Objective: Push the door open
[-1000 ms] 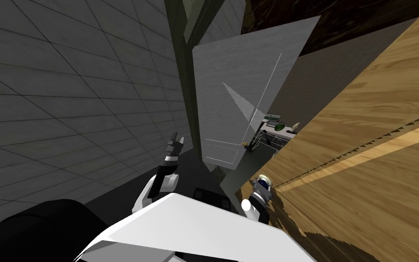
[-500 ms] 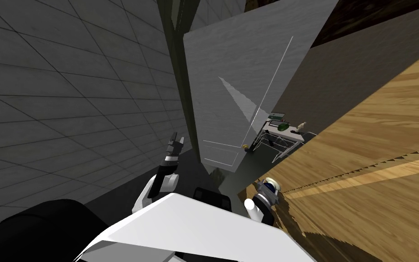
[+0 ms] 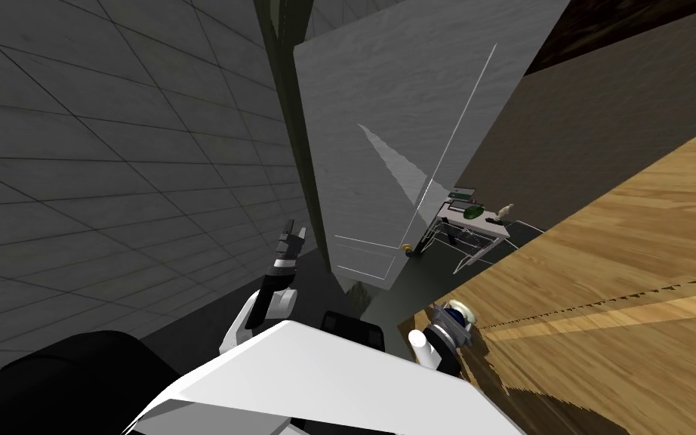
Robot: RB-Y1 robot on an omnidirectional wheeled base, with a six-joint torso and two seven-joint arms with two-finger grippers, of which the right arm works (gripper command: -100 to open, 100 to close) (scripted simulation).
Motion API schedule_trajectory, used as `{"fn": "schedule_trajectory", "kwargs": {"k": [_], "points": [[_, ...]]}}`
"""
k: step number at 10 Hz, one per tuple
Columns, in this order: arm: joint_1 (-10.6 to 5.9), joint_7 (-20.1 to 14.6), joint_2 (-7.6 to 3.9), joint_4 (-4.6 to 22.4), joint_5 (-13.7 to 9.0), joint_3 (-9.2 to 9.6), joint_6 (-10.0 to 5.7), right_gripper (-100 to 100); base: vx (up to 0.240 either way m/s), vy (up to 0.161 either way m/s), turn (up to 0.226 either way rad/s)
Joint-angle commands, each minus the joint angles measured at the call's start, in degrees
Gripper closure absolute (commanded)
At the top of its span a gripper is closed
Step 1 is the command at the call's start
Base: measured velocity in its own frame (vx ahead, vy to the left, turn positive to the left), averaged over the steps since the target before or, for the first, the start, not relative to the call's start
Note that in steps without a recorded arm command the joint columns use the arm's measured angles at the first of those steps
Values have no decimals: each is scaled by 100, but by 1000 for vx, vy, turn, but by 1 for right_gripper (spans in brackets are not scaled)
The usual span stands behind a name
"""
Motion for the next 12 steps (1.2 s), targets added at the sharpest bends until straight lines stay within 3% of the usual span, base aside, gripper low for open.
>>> {"fn": "schedule_trajectory", "kwargs": {"k": [1, 7, 12], "points": [[-11, 33, -64, -2, -89, -179, -117, 100, 101, -68, 3], [-76, 170, 18, 46, -346, -554, -259, 100, 97, -65, 7], [-140, 303, 173, 92, -595, -917, -396, 100, 130, -79, -2]]}}
